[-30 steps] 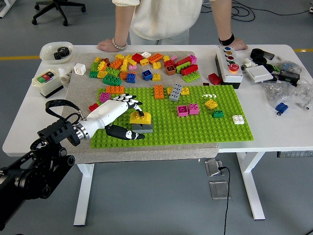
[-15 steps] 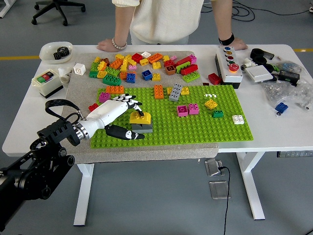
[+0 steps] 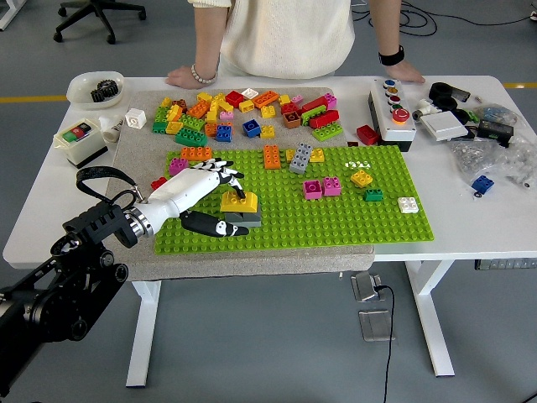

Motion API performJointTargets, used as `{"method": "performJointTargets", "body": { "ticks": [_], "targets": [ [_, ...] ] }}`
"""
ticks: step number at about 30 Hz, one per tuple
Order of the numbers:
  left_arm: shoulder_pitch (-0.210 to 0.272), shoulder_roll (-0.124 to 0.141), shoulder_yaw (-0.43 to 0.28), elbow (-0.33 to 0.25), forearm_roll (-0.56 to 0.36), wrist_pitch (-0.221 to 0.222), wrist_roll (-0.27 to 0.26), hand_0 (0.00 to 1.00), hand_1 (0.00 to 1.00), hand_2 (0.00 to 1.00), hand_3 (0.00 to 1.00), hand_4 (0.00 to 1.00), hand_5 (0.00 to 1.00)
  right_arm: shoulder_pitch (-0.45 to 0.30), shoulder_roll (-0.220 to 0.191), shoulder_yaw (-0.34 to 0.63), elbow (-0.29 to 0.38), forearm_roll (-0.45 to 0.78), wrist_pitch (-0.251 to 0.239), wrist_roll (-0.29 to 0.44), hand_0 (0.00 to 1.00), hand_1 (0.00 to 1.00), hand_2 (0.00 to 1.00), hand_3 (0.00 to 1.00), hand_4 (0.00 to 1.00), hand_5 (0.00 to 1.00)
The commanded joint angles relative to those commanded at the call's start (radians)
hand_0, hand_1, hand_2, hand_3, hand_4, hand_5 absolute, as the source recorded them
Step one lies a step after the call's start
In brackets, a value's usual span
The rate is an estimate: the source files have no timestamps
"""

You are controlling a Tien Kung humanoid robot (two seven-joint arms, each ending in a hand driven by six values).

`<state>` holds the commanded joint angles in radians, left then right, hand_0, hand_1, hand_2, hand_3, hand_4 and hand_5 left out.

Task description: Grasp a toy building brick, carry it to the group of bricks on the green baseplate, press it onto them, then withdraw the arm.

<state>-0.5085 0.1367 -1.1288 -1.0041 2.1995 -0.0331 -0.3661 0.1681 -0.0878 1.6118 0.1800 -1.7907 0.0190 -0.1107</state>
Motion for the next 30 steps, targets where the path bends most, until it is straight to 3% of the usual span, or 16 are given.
{"method": "performJointTargets", "body": {
  "ticks": [30],
  "targets": [
    [0.003, 0.001, -0.017, -0.026, -0.001, -0.011, 0.007, 0.998, 0.990, 0.868, 0.592, 0.998, 0.590, -0.001, 0.001, 0.003, 0.000, 0.002, -0.001, 0.001, 0.742, 0.632, 0.674, 0.615, 0.821, 0.524]
  ]
}}
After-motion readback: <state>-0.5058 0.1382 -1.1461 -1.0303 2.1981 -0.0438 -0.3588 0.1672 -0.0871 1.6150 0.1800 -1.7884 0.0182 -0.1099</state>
